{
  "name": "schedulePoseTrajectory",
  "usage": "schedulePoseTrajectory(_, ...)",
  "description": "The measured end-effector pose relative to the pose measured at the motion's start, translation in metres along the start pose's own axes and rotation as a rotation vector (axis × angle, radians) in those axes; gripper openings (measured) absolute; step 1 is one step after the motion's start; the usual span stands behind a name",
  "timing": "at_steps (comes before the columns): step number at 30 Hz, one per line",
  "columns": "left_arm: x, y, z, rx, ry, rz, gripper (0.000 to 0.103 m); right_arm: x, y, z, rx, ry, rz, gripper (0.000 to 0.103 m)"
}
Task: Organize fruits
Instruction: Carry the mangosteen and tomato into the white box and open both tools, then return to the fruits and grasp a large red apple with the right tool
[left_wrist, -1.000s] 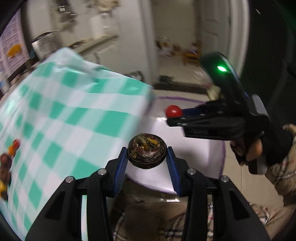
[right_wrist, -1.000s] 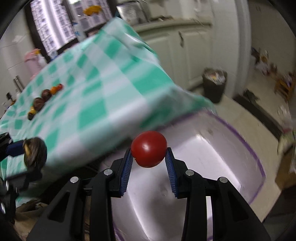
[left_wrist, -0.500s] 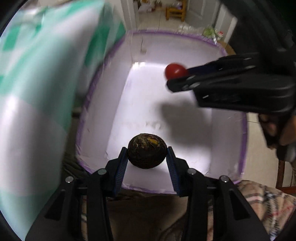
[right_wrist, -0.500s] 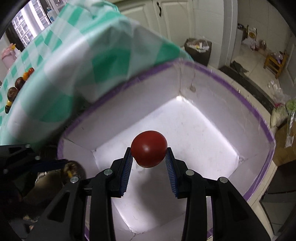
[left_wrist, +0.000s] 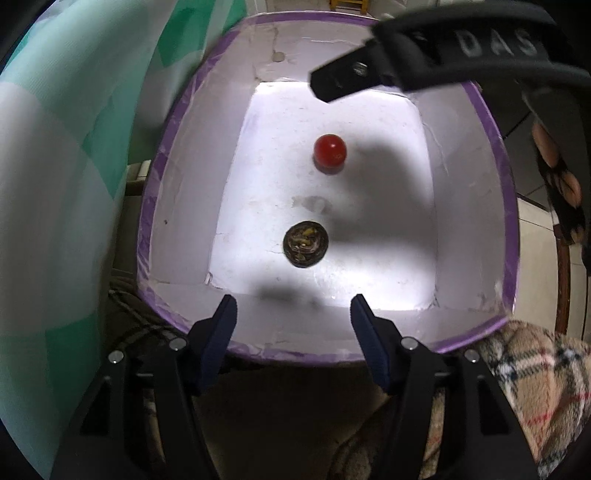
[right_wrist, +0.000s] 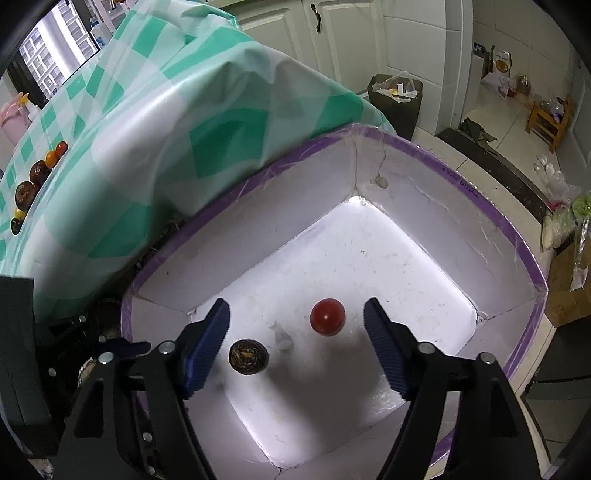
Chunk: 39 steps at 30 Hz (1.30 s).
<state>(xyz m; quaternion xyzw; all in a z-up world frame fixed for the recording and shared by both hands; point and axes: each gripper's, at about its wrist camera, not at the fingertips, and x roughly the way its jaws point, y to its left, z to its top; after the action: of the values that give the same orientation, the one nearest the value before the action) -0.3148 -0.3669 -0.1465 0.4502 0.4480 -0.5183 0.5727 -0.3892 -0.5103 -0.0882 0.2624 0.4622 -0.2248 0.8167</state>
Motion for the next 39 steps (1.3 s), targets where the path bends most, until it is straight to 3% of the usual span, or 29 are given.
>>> schedulePoseTrajectory(4,-0.003,0.002,-0.003,-0.004,-0.009,-0.016,0.064,0.001,0.0,0.006,0.009,0.005,0.003,0.079)
schedulePoseTrajectory(7,-0.024,0.001,0.001,0.005,-0.103,-0.002,0.07,0.001,-0.002,0.013,0.017,-0.005,-0.01,0.081)
schedulePoseTrajectory(9,-0.053,-0.01,0.005,0.051,-0.235,-0.005,0.078,-0.005,-0.004,0.016,0.031,-0.031,-0.022,0.082)
schedulePoseTrajectory(10,-0.078,-0.017,0.003,0.083,-0.338,0.007,0.085,-0.009,-0.003,0.019,0.044,-0.052,-0.037,0.083)
schedulePoseTrajectory(11,-0.095,-0.021,0.0,0.101,-0.409,0.021,0.093,-0.017,-0.003,0.021,0.052,-0.072,-0.044,0.084)
schedulePoseTrajectory(13,-0.131,-0.022,-0.009,0.102,-0.556,0.077,0.1,-0.032,-0.001,0.027,0.063,-0.126,-0.05,0.084)
schedulePoseTrajectory(16,-0.162,-0.002,-0.024,0.021,-0.65,0.112,0.101,-0.059,0.015,0.037,0.037,-0.225,-0.031,0.084)
schedulePoseTrajectory(20,-0.19,0.04,-0.066,-0.172,-0.749,0.123,0.101,-0.099,0.06,0.043,-0.056,-0.392,0.027,0.087)
schedulePoseTrajectory(23,-0.204,0.082,-0.111,-0.389,-0.725,0.062,0.101,-0.114,0.101,0.046,-0.106,-0.465,0.09,0.088)
schedulePoseTrajectory(25,-0.206,0.1,-0.132,-0.464,-0.69,0.13,0.101,-0.115,0.13,0.052,-0.107,-0.461,0.16,0.088)
schedulePoseTrajectory(27,-0.216,0.125,-0.16,-0.568,-0.691,0.272,0.101,-0.106,0.161,0.058,-0.133,-0.388,0.231,0.088)
schedulePoseTrajectory(30,-0.233,0.173,-0.201,-0.752,-0.666,0.364,0.101,-0.089,0.221,0.07,-0.233,-0.286,0.334,0.088)
schedulePoseTrajectory(35,-0.246,0.263,-0.276,-1.083,-0.581,0.437,0.101,-0.055,0.317,0.076,-0.362,-0.238,0.383,0.087)
schedulePoseTrajectory(39,-0.244,0.331,-0.33,-1.291,-0.532,0.463,0.101,-0.011,0.39,0.089,-0.419,-0.12,0.426,0.088)
